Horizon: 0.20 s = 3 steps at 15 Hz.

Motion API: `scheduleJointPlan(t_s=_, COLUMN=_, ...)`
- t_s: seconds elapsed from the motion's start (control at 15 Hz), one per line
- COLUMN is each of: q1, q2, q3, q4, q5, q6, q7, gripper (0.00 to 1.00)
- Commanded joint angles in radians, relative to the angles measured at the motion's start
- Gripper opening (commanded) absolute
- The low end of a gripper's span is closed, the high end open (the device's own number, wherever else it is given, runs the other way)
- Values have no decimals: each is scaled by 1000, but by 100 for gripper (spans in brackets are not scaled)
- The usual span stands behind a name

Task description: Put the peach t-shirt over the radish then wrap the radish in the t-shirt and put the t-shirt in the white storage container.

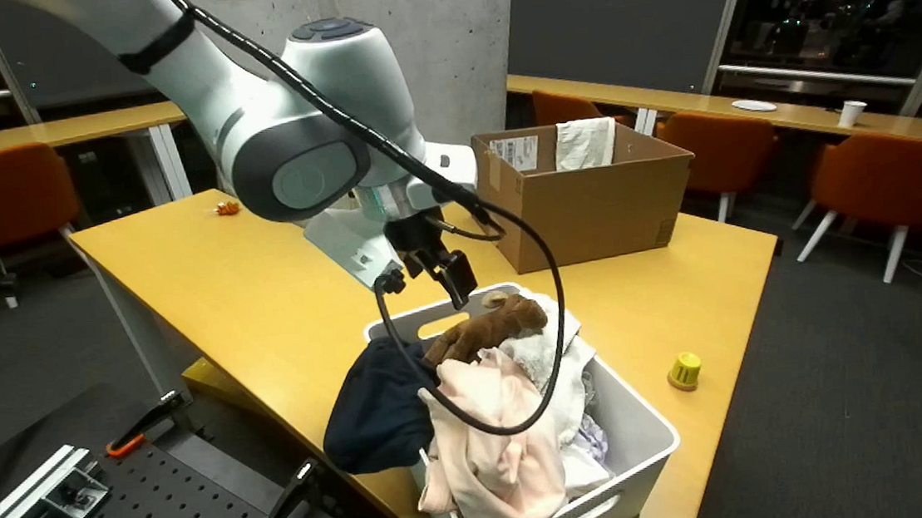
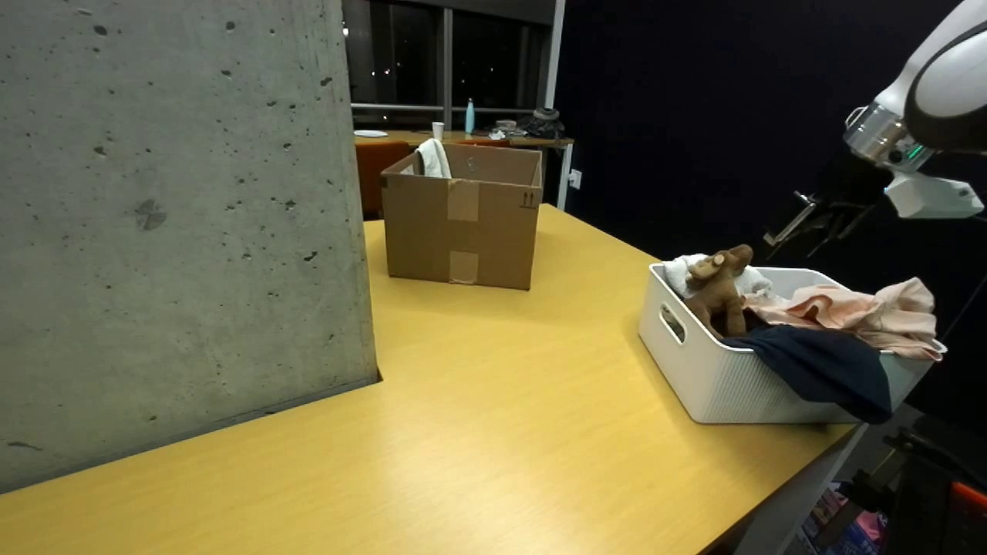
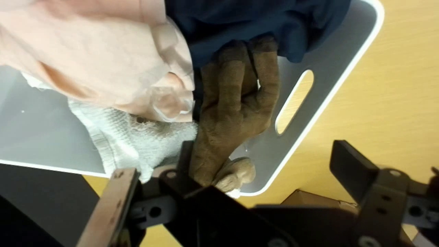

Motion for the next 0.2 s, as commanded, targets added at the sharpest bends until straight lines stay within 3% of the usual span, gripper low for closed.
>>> scheduleJointPlan(t_s=0.0, q1=-43, q2=90, q3=48, q4=113, q5=82, q6=-25, q7=-87, gripper=100)
scheduleJointPlan(t_s=0.13, q1=-50, q2=130, q3=56, q4=151, q5=94, q6=-25, q7=-97, gripper=100)
